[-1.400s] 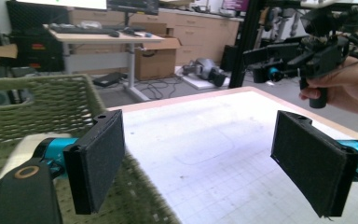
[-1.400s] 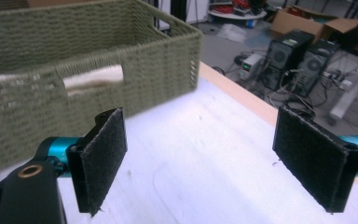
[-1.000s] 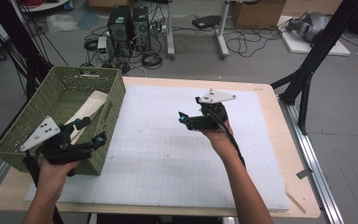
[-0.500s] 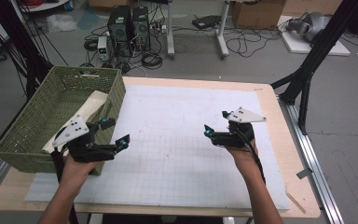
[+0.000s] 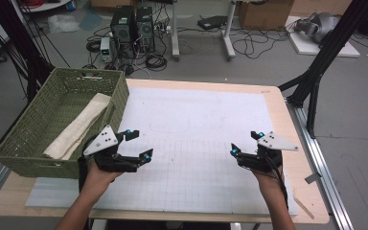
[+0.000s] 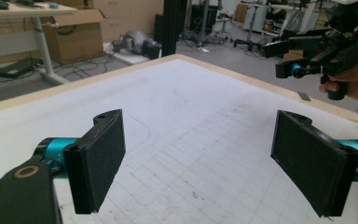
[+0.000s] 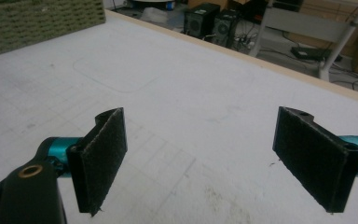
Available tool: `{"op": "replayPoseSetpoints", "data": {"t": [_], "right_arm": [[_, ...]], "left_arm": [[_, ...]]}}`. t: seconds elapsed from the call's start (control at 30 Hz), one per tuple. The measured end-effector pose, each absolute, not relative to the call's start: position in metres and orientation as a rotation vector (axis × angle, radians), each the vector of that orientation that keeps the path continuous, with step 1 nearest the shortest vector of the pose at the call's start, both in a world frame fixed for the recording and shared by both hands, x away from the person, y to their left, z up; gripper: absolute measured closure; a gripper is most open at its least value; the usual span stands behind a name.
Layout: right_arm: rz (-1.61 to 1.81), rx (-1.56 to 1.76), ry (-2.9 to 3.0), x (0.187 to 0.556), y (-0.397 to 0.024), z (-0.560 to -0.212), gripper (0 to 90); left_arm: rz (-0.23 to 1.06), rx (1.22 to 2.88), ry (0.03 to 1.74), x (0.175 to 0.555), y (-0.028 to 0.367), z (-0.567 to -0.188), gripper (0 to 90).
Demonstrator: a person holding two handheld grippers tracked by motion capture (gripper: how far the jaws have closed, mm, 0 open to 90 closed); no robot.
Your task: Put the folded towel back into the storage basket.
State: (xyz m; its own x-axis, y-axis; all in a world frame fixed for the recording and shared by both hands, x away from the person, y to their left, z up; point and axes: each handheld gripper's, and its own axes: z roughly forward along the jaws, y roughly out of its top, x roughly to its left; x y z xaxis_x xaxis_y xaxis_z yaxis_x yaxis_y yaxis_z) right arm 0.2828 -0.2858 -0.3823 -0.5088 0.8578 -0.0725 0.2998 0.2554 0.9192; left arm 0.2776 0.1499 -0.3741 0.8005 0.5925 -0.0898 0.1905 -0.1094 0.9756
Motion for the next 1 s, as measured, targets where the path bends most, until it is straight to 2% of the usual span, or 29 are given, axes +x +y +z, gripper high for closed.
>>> {"op": "replayPoseSetpoints", "data": {"t": [0.7,1.0], "right_arm": [[1.155,1.142,1.947,0.266,-0.313,-0.425,16.2],[1.155,1.153,1.939,0.266,-0.315,-0.426,16.2]], "left_arm": [[0.341,1.770,0.645,0.283,0.132,-0.416,17.9],[0.353,1.760,0.654,0.284,0.134,-0.416,17.8]]}}
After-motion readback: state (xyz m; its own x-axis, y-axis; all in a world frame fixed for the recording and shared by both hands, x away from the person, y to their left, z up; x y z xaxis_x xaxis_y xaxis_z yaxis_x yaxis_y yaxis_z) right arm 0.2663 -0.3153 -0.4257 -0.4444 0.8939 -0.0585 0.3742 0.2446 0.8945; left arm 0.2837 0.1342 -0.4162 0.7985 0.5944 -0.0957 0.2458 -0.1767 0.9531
